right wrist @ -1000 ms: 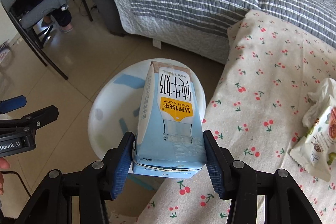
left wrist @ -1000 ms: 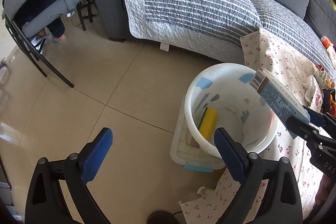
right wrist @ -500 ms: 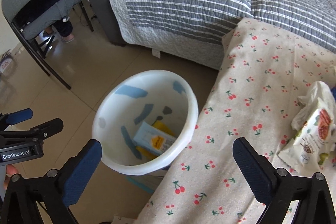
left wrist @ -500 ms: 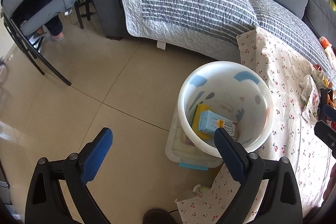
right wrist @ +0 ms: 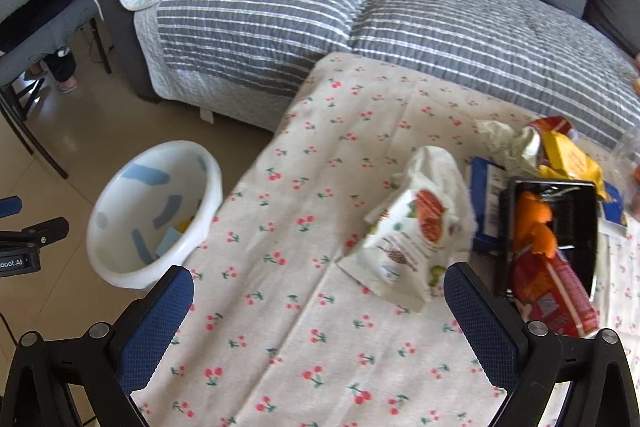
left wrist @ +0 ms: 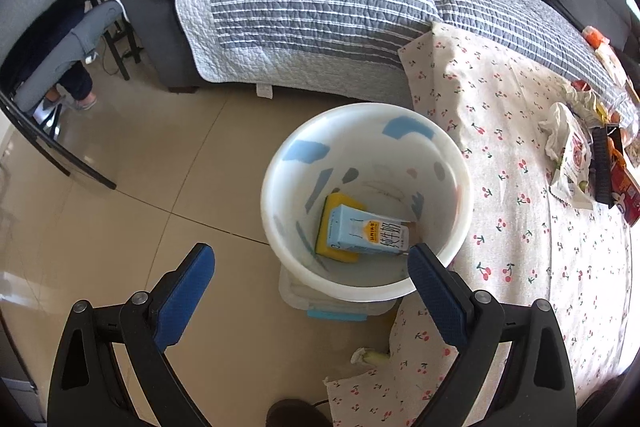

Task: Collect trash
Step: 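Reach the left tool to the snack wrapper while right tool grasps the red can, then close the left tool on the snack wrapper and lift it, then drop the wrapper into the bin with left tool while right tool drops the can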

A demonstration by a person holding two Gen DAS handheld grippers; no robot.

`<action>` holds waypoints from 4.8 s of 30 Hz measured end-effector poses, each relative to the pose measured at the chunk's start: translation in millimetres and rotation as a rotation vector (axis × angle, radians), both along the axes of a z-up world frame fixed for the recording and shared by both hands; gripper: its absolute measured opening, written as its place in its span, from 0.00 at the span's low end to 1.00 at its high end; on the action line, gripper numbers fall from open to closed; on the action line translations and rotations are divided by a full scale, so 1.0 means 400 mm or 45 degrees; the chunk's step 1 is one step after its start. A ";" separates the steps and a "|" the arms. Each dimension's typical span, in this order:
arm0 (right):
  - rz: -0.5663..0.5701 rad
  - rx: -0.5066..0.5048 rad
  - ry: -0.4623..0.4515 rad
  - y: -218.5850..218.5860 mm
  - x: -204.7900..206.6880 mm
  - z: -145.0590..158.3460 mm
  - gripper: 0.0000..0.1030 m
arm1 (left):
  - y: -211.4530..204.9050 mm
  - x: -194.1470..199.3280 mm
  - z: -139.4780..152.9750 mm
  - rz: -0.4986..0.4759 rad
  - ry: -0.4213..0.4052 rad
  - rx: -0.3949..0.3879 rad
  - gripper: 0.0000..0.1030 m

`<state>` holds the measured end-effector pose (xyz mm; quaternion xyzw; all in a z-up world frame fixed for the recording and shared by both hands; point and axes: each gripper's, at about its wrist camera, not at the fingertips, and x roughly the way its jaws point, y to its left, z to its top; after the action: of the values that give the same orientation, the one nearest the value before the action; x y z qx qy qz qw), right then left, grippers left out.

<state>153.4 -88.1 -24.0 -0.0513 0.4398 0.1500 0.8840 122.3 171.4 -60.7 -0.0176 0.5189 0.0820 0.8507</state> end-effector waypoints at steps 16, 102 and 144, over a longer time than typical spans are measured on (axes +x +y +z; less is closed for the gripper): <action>-0.216 0.091 0.042 -0.290 0.008 0.013 1.00 | -0.321 0.093 0.045 -0.206 -0.091 0.025 0.96; -0.008 0.224 0.077 -0.226 0.020 0.009 0.54 | -0.267 0.115 0.070 -0.356 -0.181 -0.428 0.06; 0.313 0.276 0.040 0.275 0.062 -0.072 0.55 | 0.145 -0.038 -0.046 -0.004 -0.031 -0.039 0.89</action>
<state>178.2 21.9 -52.9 -0.0067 0.4253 0.3044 0.8523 107.2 229.6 -79.3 -0.0307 0.5097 0.0725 0.8568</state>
